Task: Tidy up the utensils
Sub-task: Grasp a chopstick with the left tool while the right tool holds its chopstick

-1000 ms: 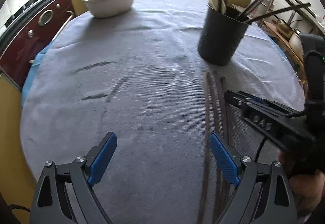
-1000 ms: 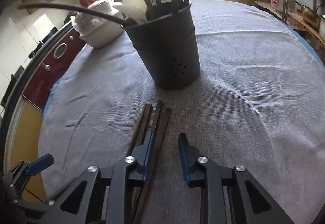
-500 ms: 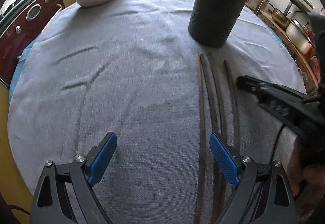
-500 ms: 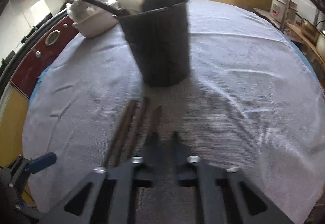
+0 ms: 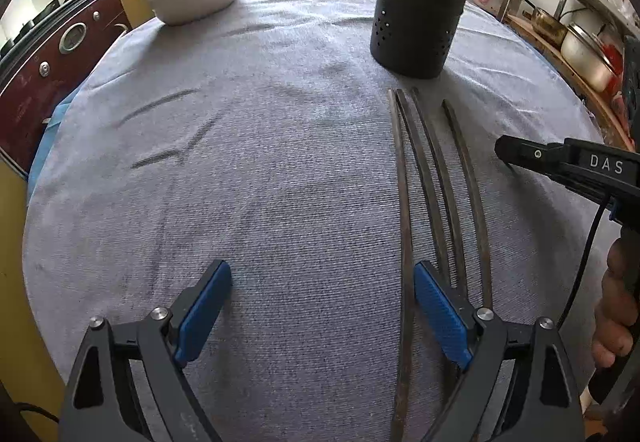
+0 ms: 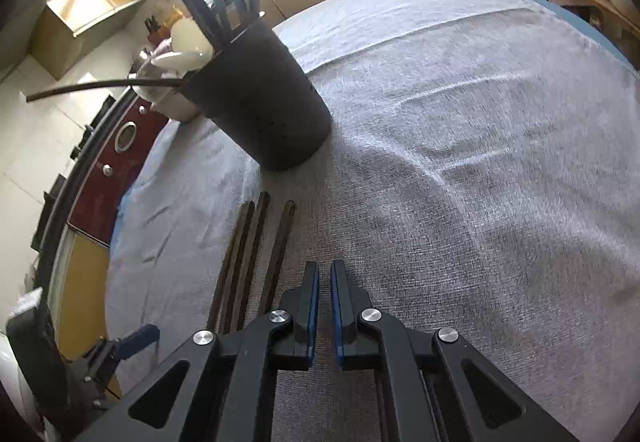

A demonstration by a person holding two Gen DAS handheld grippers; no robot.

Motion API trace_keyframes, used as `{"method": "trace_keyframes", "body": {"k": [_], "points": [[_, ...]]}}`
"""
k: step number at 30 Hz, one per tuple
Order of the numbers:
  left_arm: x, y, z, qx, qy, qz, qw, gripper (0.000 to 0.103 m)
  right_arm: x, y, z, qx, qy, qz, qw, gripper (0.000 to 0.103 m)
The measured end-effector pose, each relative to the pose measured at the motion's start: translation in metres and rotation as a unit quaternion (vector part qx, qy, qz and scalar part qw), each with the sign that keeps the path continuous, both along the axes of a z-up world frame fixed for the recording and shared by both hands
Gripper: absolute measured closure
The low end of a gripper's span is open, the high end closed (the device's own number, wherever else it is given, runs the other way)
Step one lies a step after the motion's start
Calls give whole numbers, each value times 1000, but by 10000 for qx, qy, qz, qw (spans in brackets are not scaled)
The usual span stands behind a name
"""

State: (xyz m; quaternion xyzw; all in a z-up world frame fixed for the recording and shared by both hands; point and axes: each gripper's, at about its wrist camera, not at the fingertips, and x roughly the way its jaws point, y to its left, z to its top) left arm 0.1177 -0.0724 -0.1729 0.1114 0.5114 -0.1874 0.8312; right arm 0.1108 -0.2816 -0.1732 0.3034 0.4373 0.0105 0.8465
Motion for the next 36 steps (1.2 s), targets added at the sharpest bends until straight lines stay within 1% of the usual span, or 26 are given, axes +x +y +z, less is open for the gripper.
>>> {"method": "trace_keyframes", "body": {"k": [2, 4, 5, 6, 7, 8, 10, 11, 12, 13, 17, 18, 21, 22, 23, 24, 25, 26, 27, 28, 30, 33, 36], "points": [[-2, 11, 3, -36, -70, 67, 9999, 24, -3, 0, 1, -34, -6, 18, 10000, 96], [0, 16, 6, -67, -131, 137, 9998, 41, -6, 0, 2, -95, 36, 12, 9999, 96], [1, 18, 6, -83, -147, 171, 9997, 44, -8, 0, 4, -129, 78, 6, 9999, 94], [1, 22, 7, -98, -153, 197, 9996, 51, -6, 2, 5, -119, 119, 22, 9999, 92], [1, 25, 7, -112, -159, 221, 9996, 57, -2, 5, 6, -100, 161, 23, 9998, 88], [1, 29, 8, -122, -166, 250, 9995, 61, 0, 6, 7, -77, 199, 20, 9998, 83], [-2, 34, 9, -133, -193, 323, 9992, 75, 6, 10, 9, -26, 218, 70, 9997, 78], [-3, 37, 9, -153, -200, 352, 9991, 78, 9, 13, 11, -45, 211, 104, 9997, 78], [-4, 39, 9, -166, -206, 388, 9989, 83, 14, 17, 13, -122, 212, 156, 9996, 78], [-5, 42, 9, -181, -204, 426, 9987, 86, 17, 21, 15, -205, 220, 183, 9994, 78], [-15, 46, 9, -267, -90, 459, 9985, 87, 31, 31, 15, -444, 355, 223, 9981, 79], [-17, 46, 9, -294, -30, 414, 9987, 87, 37, 36, 14, -585, 487, 221, 9968, 79], [-18, 45, 11, -425, 180, 321, 9984, 87, 44, 43, 15, -907, 567, 171, 9941, 79], [-17, 46, 12, -520, 287, 284, 9978, 87, 46, 46, 15, -1020, 591, 204, 9928, 80], [-16, 46, 13, -568, 331, 274, 9975, 87, 48, 50, 16, -1179, 619, 262, 9907, 82], [-15, 45, 15, -584, 359, 259, 9973, 86, 50, 56, 16, -1446, 658, 379, 9866, 82], [-13, 44, 17, -569, 352, 233, 9975, 86, 51, 58, 17, -1525, 676, 416, 9851, 83], [-10, 42, 20, -522, 299, 188, 9980, 86, 50, 58, 16, -1530, 718, 406, 9848, 84], [-8, 39, 22, -470, 245, 134, 9985, 83, 50, 57, 16, -1495, 747, 390, 9852, 85], [-6, 34, 24, -397, 200, 36, 9990, 76, 48, 55, 16, -1454, 798, 371, 9855, 88], [0, 24, 25, -200, 108, -103, 9997, 71, 42, 49, 15, -1444, 879, 337, 9850, 88], [12, 4, 21, 48, 46, -319, 9995, 71, 27, 36, 15, -1505, 1007, 238, 9832, 88], [26, -12, 18, 199, 43, -414, 9989, 71, 13, 26, 15, -1495, 1144, 180, 9820, 88]]}}
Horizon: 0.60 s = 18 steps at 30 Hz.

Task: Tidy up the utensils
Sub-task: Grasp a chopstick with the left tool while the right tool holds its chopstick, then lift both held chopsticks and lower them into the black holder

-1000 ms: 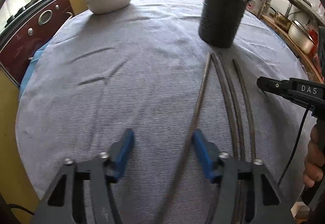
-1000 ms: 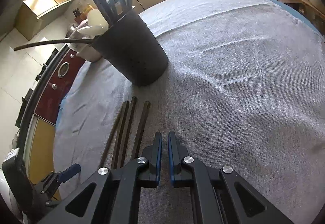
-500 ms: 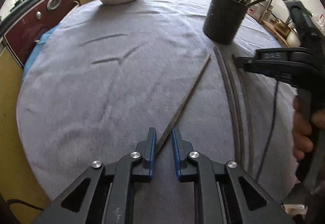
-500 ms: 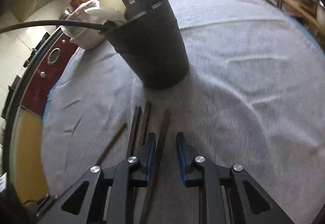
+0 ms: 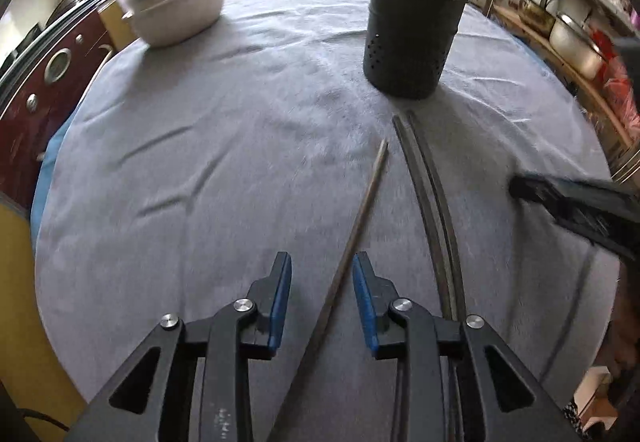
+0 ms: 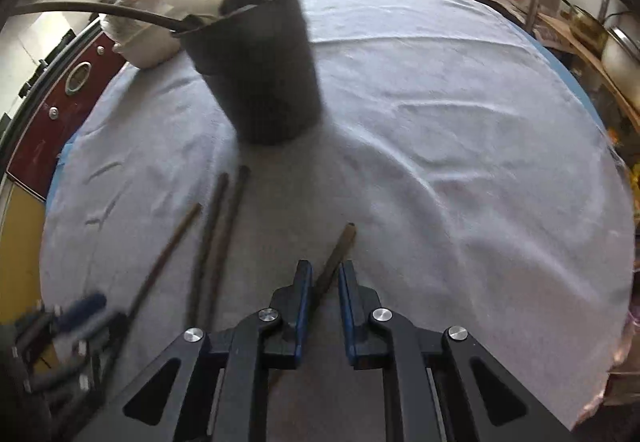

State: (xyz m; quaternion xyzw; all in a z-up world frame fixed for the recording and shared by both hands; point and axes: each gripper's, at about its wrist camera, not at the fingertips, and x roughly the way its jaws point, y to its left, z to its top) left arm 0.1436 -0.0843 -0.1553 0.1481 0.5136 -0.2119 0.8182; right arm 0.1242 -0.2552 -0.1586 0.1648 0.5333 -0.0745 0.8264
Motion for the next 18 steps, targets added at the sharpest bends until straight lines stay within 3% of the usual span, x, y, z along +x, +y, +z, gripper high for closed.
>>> {"method": "trace_keyframes", "body": {"k": [4, 9, 14, 18], "points": [[16, -23, -6, 153, 17, -168, 9997, 71, -20, -23, 0, 337, 117, -205, 9992, 88], [27, -34, -5, -36, 75, -284, 9996, 71, -18, -38, -2, 900, 241, -577, 9940, 84], [30, -38, -3, -220, 9, -369, 9991, 92, -6, -19, 0, 432, 142, -492, 9978, 84], [28, -27, -2, -472, 65, -161, 9987, 97, -4, -2, 1, 64, -10, -188, 9998, 94]]}}
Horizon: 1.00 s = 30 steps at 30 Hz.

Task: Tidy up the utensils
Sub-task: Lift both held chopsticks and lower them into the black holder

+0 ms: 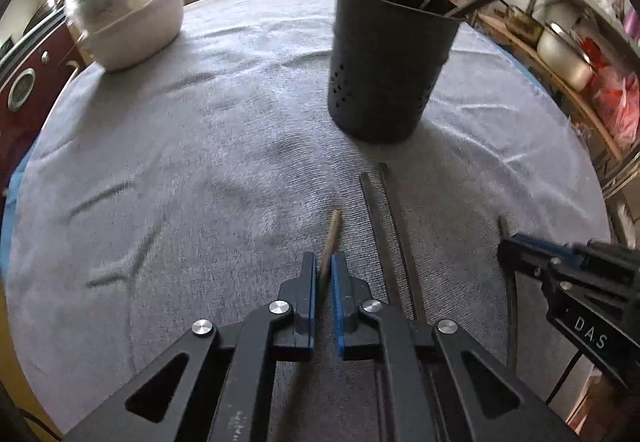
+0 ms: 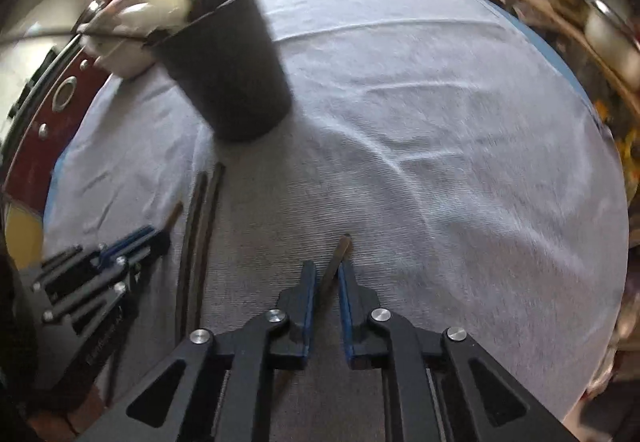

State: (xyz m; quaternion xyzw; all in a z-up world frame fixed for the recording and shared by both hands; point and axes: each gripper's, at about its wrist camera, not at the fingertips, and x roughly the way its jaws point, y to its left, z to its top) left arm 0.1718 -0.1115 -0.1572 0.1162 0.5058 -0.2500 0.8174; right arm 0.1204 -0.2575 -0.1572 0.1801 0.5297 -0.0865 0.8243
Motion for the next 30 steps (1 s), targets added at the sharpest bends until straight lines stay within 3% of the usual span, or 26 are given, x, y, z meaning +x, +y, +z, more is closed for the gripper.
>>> {"method": "trace_keyframes", "body": {"k": [4, 10, 18, 24, 30], "points": [[-10, 17, 13, -361, -26, 220, 9991, 98, -11, -1, 7, 427, -309, 80, 9986, 95], [-33, 42, 71, -1097, -513, 278, 9923, 98, -30, 0, 53, 596, -1251, 297, 9899, 96], [-55, 63, 150, -1906, -1339, 408, 9716, 98, -58, 3, 121, 709, -2600, 454, 9619, 97], [-52, 61, 183, -2103, -1794, 460, 9599, 98, -69, 8, 168, 492, -3343, 376, 9404, 97], [-42, 53, 208, -2087, -1985, 469, 9565, 98, -67, 8, 207, 297, -3806, 265, 9239, 97]]}}
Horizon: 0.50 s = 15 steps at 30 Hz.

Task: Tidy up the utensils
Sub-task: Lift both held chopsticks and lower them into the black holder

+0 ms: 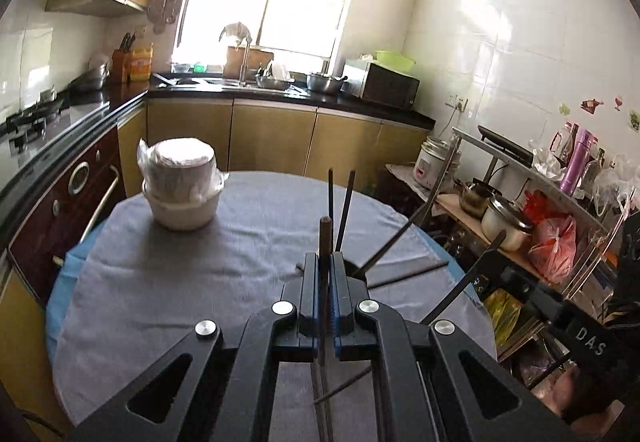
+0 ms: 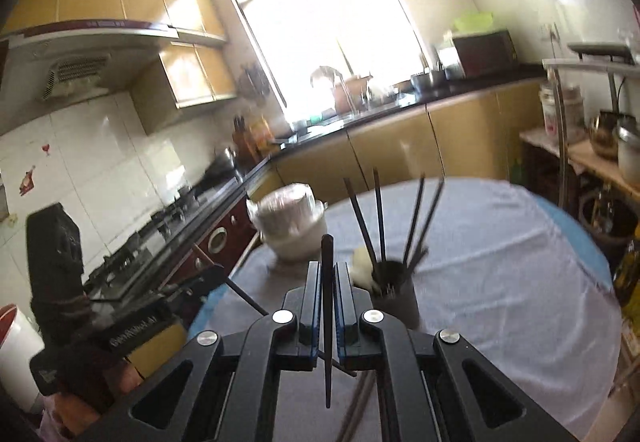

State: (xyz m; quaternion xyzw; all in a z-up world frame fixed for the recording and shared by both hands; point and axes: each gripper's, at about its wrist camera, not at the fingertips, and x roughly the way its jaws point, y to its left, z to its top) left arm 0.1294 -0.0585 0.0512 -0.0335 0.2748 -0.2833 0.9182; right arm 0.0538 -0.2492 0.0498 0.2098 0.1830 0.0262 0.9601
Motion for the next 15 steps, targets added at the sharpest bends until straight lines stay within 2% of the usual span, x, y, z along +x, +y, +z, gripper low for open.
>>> {"method": "trace_keyframes", "body": {"k": [9, 15], "points": [[19, -27, 40, 276, -253, -149, 9992, 98, 39, -7, 46, -396, -79, -123, 9991, 97], [38, -40, 68, 160, -373, -120, 9991, 98, 63, -17, 70, -686, -136, -374, 9968, 97]]}}
